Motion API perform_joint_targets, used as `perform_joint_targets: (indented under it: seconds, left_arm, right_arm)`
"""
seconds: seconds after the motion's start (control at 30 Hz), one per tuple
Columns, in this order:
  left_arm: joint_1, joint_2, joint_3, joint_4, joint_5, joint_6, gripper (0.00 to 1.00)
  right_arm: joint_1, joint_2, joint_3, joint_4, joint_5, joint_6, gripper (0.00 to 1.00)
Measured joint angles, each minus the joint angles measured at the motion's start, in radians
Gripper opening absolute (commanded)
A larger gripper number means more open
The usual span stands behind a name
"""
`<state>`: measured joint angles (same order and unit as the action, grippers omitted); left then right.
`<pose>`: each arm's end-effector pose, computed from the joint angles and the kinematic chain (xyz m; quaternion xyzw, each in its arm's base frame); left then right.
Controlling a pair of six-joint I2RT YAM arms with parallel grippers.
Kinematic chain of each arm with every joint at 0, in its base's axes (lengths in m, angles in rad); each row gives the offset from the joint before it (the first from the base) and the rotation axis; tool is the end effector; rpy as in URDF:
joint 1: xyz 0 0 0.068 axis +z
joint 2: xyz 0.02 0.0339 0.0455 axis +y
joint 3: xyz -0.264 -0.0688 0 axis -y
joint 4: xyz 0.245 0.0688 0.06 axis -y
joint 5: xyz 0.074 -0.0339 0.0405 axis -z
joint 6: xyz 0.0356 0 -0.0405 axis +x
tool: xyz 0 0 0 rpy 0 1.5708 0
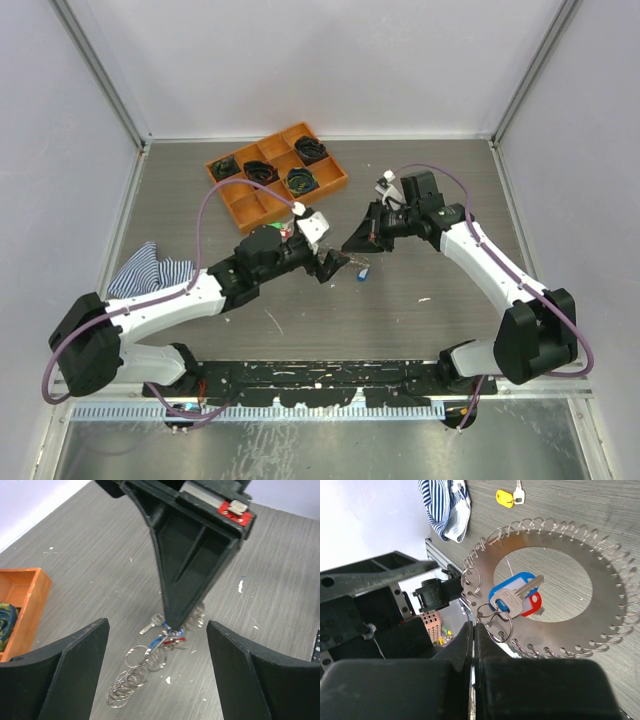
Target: Remove the keys from the keyring
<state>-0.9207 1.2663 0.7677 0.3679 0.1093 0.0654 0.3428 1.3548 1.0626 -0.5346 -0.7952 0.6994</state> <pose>0.1744 -0.2357 0.2866 0.3870 0.6442 -0.3104 0.5821 0.2573 0.1188 0.2855 0.0138 0.8703 0.4797 0.1111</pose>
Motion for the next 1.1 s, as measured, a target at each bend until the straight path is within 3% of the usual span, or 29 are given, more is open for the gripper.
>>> perform_joint_targets:
  seconds: [0.17,0.43,0.67,0.9,1.1]
  left_arm:
    - [0.078,0.006,0.006,-0.002,0.08,0.03,0.76]
    - [0.221,0.006,0.006,0.003,0.388,0.056,0.74]
    - [0.26,0.041,0.019,0.008,0.591,0.067,0.75]
    - [0.26,0.112,0.048,0.008,0.651,0.075,0.76]
    - [0.26,0.13,0.057,0.015,0.652,0.072,0.66]
  right_arm:
    - [-0.003,0.0,-0.008,0.022,-0.02,0.026,0.01]
    - [-0.004,0.0,-0.01,0.059,-0.061,0.056,0.01]
    - [-0.005,0.0,-0.02,0.079,-0.082,0.069,0.01]
    - [-0.004,0.0,-0.023,0.096,-0.098,0.082,0.01]
    - [-0.004,0.0,-0.026,0.106,-0.109,0.09,0.01]
